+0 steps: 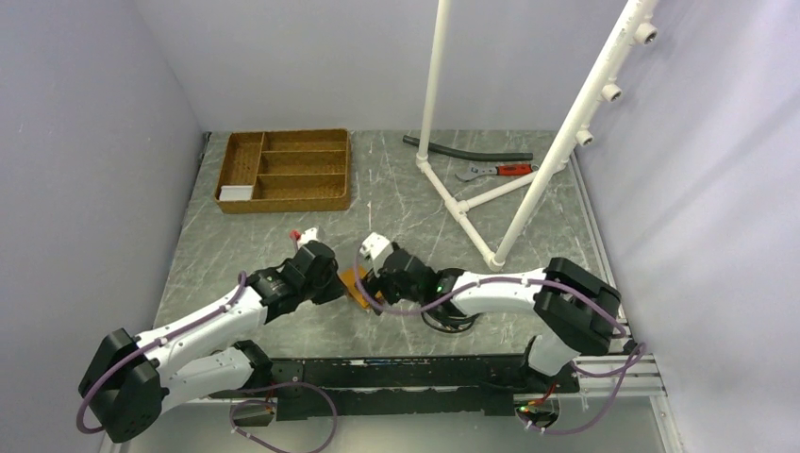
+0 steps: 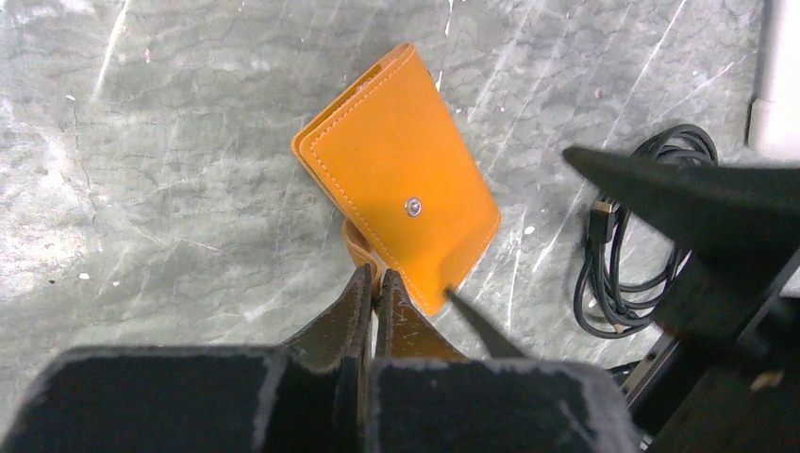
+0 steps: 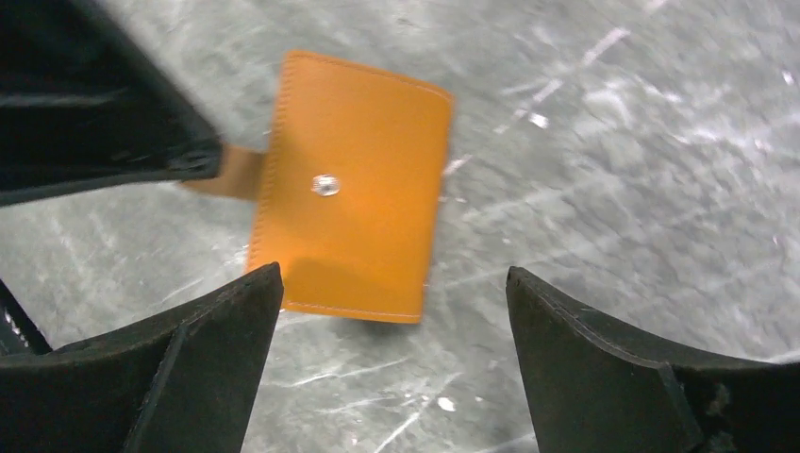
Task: Put the credit cards into the card holder
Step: Open the card holder at the center of the board.
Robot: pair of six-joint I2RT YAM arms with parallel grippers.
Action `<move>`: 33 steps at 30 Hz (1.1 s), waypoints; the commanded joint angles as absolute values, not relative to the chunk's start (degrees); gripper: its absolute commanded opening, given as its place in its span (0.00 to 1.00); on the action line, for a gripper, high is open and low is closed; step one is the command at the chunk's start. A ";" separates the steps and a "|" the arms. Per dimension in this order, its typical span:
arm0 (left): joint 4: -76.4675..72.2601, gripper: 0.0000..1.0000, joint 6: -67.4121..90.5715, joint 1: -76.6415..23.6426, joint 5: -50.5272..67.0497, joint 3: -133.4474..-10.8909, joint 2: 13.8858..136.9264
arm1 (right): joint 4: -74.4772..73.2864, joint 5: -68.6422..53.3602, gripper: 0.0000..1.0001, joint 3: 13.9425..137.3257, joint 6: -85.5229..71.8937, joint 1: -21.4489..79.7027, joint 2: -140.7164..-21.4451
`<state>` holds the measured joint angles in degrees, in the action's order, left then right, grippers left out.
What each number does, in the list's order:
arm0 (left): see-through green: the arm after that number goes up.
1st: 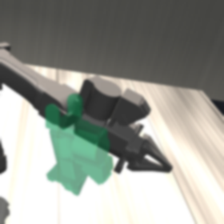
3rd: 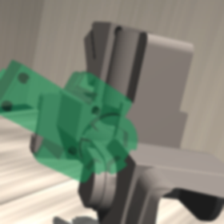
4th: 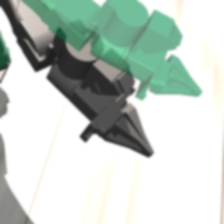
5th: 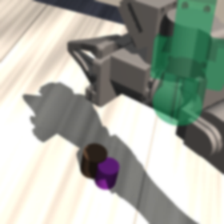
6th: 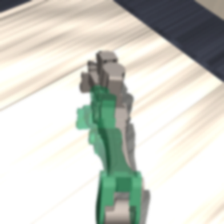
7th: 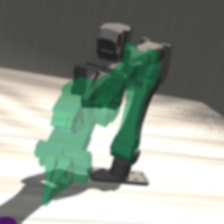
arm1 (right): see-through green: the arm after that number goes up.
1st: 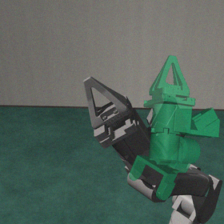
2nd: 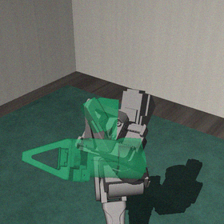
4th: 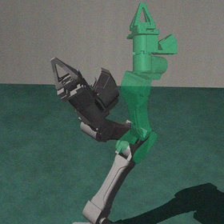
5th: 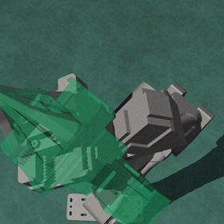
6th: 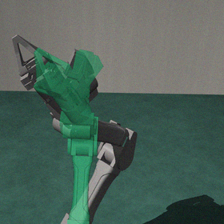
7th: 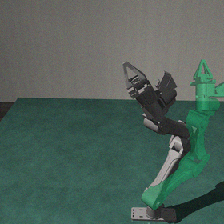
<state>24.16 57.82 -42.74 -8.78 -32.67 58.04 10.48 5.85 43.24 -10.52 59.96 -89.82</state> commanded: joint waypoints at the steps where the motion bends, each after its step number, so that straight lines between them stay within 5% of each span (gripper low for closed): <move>1: 20.92 0.00 58.74 -42.98 -9.86 -32.14 56.87 | 15.82 15.91 0.91 44.05 2.74 67.96 -91.32; 7: 20.60 0.00 58.98 -42.95 -10.03 -31.35 56.38 | 15.14 28.16 0.78 48.63 1.21 71.02 -97.82; 12: 21.80 0.00 58.97 -42.93 -10.42 -30.87 55.04 | 17.49 33.04 0.42 48.00 -5.99 70.94 -97.69; 15: 22.58 0.00 58.82 -42.94 -11.28 -30.43 54.23 | 16.87 26.65 0.26 47.17 -12.35 68.89 -95.65; 20: 24.16 0.00 57.31 -42.95 -12.31 -31.10 54.67 | 21.10 12.59 0.27 42.46 -19.17 64.65 -92.20; 23: 24.47 0.00 56.28 -42.89 -12.43 -31.40 55.65 | 22.11 5.04 0.00 40.87 -26.11 58.83 -90.89; 30: 26.69 0.00 53.85 -42.91 -11.46 -34.57 62.49 | 20.15 -4.38 0.02 41.49 -27.51 55.11 -90.27; 33: 25.05 0.00 53.04 -42.91 -9.43 -35.18 65.33 | 19.77 -4.62 0.21 41.87 -27.59 54.98 -91.51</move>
